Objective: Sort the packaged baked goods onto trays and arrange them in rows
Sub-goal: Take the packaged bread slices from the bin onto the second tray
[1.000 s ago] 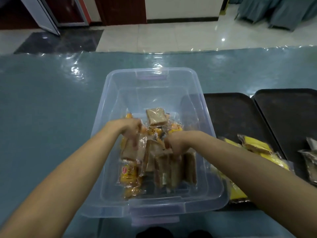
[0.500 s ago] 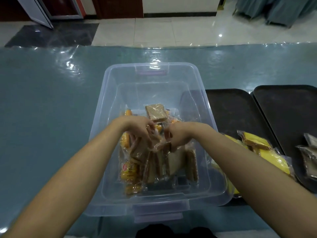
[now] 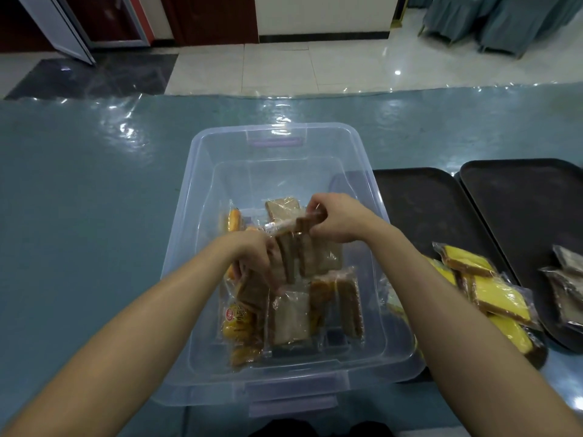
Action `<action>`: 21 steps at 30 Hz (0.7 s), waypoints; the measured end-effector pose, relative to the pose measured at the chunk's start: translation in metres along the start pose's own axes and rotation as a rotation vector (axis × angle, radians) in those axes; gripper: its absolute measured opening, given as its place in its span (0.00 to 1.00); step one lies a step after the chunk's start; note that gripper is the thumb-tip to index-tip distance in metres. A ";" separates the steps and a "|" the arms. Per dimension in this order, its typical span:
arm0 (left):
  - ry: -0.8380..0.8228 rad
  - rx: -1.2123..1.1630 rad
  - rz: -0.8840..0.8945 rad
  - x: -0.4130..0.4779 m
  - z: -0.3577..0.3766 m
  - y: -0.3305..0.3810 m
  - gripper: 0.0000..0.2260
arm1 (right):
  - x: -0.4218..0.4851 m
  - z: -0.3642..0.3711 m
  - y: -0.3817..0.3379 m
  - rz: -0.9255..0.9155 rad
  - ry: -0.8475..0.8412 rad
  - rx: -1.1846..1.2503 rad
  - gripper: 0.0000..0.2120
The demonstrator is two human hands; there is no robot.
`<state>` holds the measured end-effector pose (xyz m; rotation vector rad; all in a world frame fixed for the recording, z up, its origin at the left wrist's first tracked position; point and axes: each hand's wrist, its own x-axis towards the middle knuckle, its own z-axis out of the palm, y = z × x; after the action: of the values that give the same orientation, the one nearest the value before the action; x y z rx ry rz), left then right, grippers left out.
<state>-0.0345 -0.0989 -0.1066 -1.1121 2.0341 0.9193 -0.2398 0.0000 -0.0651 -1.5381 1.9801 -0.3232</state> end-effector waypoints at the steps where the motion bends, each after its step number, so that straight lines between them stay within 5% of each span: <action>1: 0.035 0.007 -0.011 0.001 0.006 0.002 0.47 | 0.000 -0.001 0.000 -0.006 0.044 0.027 0.14; 4: 0.097 0.039 0.005 0.004 0.017 0.008 0.46 | 0.001 -0.003 -0.001 -0.019 0.163 0.032 0.16; 8: 0.107 0.004 -0.049 0.000 -0.005 0.002 0.31 | 0.001 -0.005 -0.003 0.013 0.335 0.101 0.07; 13: 0.385 -0.119 -0.123 -0.003 -0.037 -0.021 0.19 | -0.002 -0.006 -0.006 0.002 0.440 0.322 0.11; 21: 0.487 -0.354 -0.069 -0.007 -0.034 -0.024 0.27 | -0.006 -0.012 -0.011 -0.011 0.458 0.445 0.14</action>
<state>-0.0175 -0.1334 -0.0888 -1.7268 2.2416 1.0804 -0.2378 0.0003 -0.0477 -1.2595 2.0398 -1.1232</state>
